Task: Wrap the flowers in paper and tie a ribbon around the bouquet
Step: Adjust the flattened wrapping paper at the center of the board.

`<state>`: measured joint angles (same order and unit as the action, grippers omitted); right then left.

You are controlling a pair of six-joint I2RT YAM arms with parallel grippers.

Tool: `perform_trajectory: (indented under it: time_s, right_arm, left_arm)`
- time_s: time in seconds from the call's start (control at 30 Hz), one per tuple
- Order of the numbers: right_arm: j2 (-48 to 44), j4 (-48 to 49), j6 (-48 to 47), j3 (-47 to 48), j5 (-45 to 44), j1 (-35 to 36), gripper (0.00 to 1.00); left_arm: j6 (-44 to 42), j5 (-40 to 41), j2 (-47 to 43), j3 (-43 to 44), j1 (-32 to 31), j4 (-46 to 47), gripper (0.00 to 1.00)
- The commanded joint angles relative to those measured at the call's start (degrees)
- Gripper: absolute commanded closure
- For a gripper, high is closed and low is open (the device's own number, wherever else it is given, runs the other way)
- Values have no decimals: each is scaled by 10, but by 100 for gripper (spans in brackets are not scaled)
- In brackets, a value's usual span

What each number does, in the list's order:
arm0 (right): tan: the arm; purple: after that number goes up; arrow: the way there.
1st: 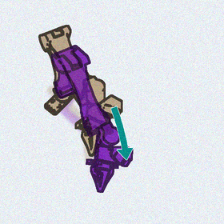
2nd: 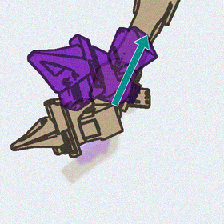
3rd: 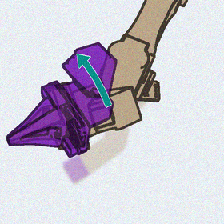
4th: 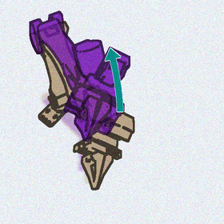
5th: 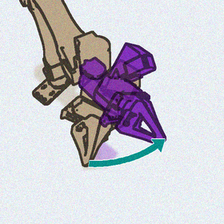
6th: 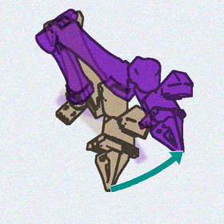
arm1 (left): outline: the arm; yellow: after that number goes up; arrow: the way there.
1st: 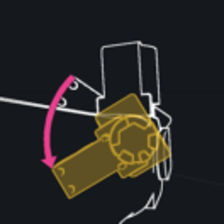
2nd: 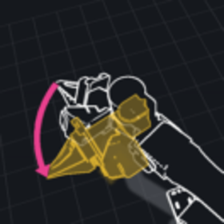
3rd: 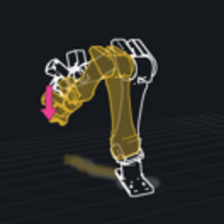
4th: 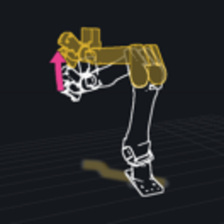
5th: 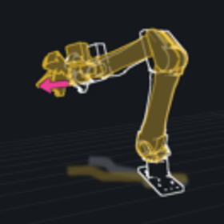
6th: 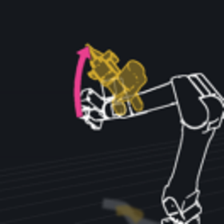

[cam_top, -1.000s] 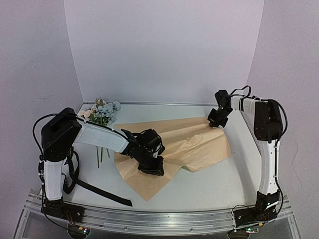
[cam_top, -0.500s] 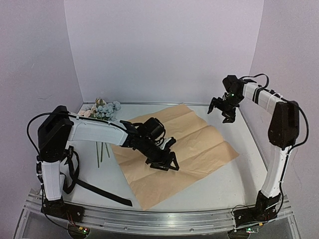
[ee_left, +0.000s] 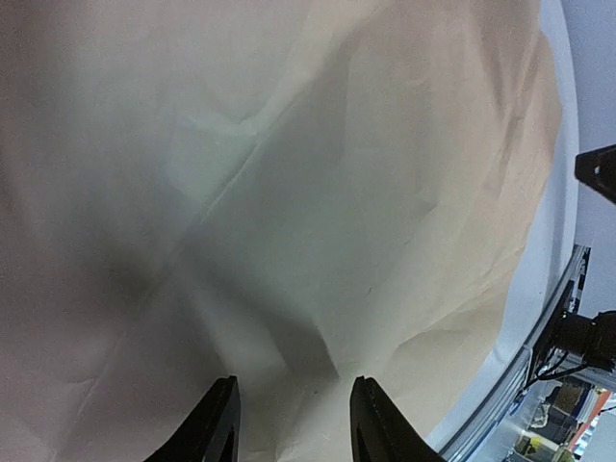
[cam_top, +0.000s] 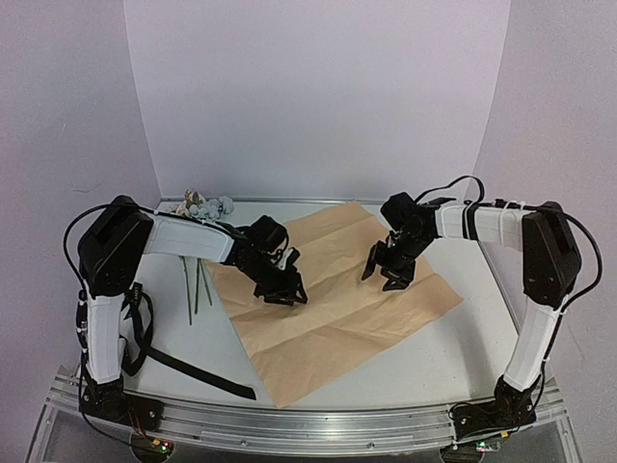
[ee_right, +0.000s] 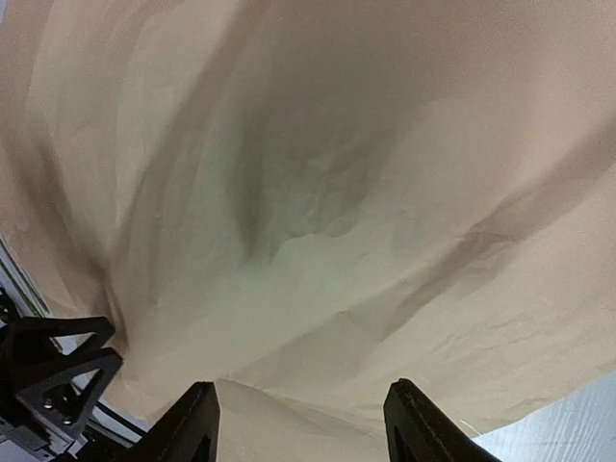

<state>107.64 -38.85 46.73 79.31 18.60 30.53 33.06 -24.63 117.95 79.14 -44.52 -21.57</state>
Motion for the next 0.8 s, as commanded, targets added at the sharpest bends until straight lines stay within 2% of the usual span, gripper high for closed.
perform_trajectory:
  time_s: [0.0, 0.23, 0.4, 0.53, 0.63, 0.77]
  right_arm:
    - [18, 24, 10, 26, -7, -4, 40]
    - [27, 16, -17, 25, 13, -30, 42]
    - [26, 4, -34, 19, 42, -28, 44]
    - [22, 4, -36, 4, 46, 4, 51]
    - [20, 15, -22, -6, 47, 30, 63]
    - [29, 60, 12, -24, 58, 54, 71]
  left_arm:
    - [22, -21, 25, 13, -26, 22, 60]
    - [93, 0, 99, 94, -61, 29, 68]
    - [157, 29, 89, 74, -53, 56, 68]
    - [187, 24, 69, 50, -44, 82, 69]
    - [209, 6, 48, 18, -36, 117, 70]
    - [242, -28, 18, -27, -27, 171, 73]
